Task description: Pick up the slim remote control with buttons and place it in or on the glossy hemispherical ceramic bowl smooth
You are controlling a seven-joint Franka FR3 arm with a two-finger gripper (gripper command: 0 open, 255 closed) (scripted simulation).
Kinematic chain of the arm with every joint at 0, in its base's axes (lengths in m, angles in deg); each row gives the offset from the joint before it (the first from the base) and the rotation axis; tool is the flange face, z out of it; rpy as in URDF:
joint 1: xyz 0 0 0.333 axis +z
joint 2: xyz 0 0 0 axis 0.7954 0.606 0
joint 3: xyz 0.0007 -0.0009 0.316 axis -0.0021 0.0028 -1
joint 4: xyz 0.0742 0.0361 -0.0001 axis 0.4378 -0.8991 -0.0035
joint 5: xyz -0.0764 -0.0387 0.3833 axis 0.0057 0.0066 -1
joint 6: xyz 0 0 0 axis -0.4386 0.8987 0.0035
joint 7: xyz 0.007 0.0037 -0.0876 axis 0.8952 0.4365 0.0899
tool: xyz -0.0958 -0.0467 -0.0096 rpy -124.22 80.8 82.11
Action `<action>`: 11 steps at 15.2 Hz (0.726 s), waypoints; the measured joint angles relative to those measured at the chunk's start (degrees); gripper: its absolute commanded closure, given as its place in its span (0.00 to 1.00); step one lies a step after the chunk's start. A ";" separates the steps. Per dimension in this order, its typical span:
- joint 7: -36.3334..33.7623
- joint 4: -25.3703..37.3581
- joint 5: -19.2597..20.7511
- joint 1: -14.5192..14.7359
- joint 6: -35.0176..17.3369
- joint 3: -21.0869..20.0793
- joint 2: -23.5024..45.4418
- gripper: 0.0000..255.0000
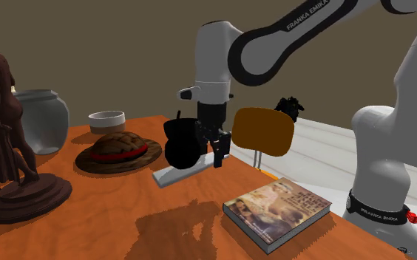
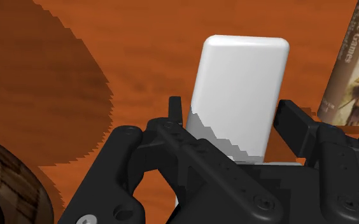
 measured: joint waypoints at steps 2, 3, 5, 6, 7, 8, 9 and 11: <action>0.05 0.79 0.01 -0.02 1.59 0.05 -0.80 1.00; -0.01 1.22 -0.01 0.00 2.43 0.02 -1.21 1.00; 0.00 2.52 0.00 -0.01 4.24 0.05 -1.73 1.00; -0.03 3.06 0.00 0.00 4.98 0.04 -1.93 1.00; 0.00 3.33 0.00 -0.01 5.68 0.06 -2.35 1.00; -0.04 3.95 -0.01 0.01 6.63 0.04 -2.68 1.00; 0.04 4.59 0.00 -0.03 7.40 0.10 -2.82 1.00; 0.03 5.57 0.01 -0.03 8.95 0.12 -3.37 1.00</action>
